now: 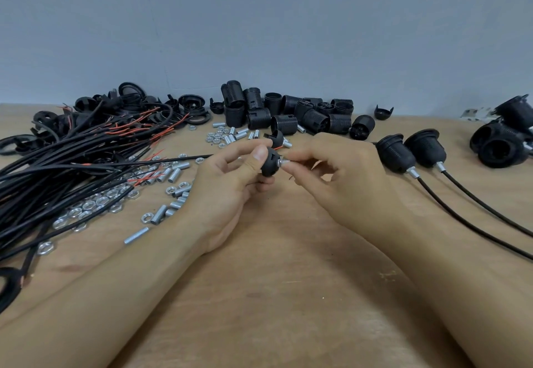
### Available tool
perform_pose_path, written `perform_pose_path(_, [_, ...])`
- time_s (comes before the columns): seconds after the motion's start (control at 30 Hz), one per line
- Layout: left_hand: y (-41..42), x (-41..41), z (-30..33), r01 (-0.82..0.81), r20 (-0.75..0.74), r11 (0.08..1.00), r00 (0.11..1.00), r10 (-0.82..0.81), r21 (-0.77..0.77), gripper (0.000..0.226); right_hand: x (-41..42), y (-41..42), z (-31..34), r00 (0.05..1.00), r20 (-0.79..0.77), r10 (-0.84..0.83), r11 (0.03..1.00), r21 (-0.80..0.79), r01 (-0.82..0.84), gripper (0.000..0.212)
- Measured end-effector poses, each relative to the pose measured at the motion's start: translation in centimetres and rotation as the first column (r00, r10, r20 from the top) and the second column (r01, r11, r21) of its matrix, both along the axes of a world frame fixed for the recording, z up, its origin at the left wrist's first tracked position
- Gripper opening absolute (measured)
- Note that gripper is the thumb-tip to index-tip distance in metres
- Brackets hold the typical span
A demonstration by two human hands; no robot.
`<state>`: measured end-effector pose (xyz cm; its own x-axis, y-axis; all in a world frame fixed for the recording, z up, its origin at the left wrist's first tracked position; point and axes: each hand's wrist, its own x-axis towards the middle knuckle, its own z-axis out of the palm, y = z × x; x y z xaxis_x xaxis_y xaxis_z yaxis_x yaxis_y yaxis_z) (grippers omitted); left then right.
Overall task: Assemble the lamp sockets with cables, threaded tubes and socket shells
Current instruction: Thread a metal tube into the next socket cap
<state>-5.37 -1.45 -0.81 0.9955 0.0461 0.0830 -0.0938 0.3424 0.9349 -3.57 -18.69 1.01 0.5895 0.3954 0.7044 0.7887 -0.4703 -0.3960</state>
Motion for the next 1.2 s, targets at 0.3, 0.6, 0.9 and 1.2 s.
perform_pose_path(0.3, [0.6,0.2,0.0,0.113,-0.009,0.988,0.993,-0.114,-0.105,0.038,0.1,0.4,-0.1,0.809,-0.561,0.175,0.927,0.37,0.056,0.004])
perform_pose_path(0.6, [0.3,-0.1,0.0,0.12,0.016,0.992,0.993,-0.119,-0.035,0.045,-0.2,0.8,-0.3,0.727,-0.687,0.018,0.953,0.233,0.196,0.054])
perform_pose_path(0.9, [0.3,-0.2,-0.1,0.137,0.012,0.99,0.99,-0.137,-0.014,0.038,-0.1,0.3,-0.2,0.787,-0.616,-0.027,0.981,0.133,0.138,0.058])
perform_pose_path(1.2, [0.3,-0.1,0.1,0.121,0.008,0.992,0.993,-0.121,-0.038,0.04,-0.1,-0.2,0.0,0.729,-0.684,0.031,0.99,0.121,0.071,0.06])
